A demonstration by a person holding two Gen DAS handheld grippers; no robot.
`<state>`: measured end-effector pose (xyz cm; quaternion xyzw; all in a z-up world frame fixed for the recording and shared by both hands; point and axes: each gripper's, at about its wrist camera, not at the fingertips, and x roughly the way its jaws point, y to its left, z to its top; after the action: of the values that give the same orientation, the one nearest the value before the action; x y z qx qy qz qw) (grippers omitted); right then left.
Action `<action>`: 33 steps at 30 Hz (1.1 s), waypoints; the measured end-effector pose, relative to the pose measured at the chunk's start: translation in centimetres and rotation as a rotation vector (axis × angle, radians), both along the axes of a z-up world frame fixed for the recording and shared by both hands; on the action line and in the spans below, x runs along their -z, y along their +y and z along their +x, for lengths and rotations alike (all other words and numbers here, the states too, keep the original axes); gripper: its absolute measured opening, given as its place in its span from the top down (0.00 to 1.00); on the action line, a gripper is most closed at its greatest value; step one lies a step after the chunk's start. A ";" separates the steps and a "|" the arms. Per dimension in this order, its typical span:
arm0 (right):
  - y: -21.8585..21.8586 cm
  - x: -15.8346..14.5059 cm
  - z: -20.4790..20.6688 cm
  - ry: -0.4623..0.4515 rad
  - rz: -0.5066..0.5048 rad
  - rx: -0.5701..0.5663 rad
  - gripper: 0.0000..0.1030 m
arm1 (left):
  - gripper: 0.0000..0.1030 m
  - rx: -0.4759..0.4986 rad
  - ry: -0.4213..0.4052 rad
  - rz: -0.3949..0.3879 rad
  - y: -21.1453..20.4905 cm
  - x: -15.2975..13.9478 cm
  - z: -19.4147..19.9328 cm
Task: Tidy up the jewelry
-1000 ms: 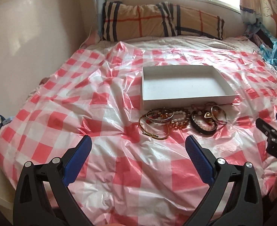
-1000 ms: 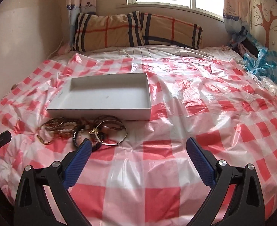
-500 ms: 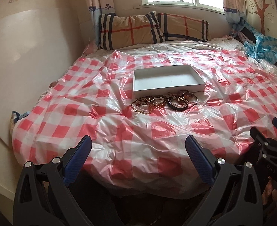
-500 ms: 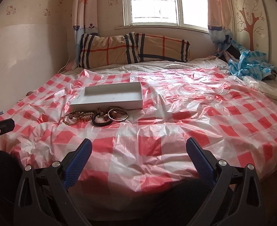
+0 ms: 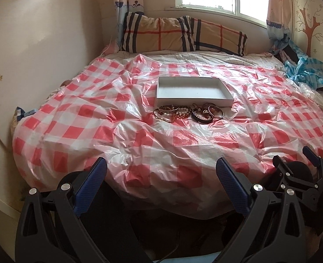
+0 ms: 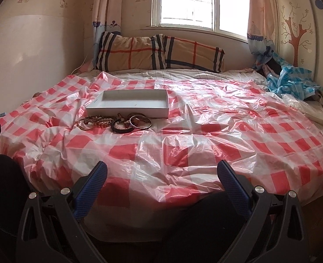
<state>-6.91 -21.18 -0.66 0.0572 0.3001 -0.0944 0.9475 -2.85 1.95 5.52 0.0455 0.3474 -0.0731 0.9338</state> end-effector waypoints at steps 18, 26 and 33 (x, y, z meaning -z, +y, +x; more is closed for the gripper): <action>-0.2 -0.3 -0.5 -0.024 0.028 0.004 0.07 | 0.07 -0.002 0.007 0.039 -0.6 0.6 -0.6; -0.3 -0.4 -0.6 -0.027 0.036 0.004 0.07 | 0.07 0.008 0.015 0.037 -0.4 0.6 -0.6; -0.2 -0.5 -0.7 -0.029 0.036 0.005 0.07 | 0.07 0.008 0.017 0.036 -0.4 0.7 -0.6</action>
<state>-7.58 -21.41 -0.18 0.0763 0.2880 -0.0904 0.9503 -3.43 1.59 4.86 0.0630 0.3562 -0.0713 0.9295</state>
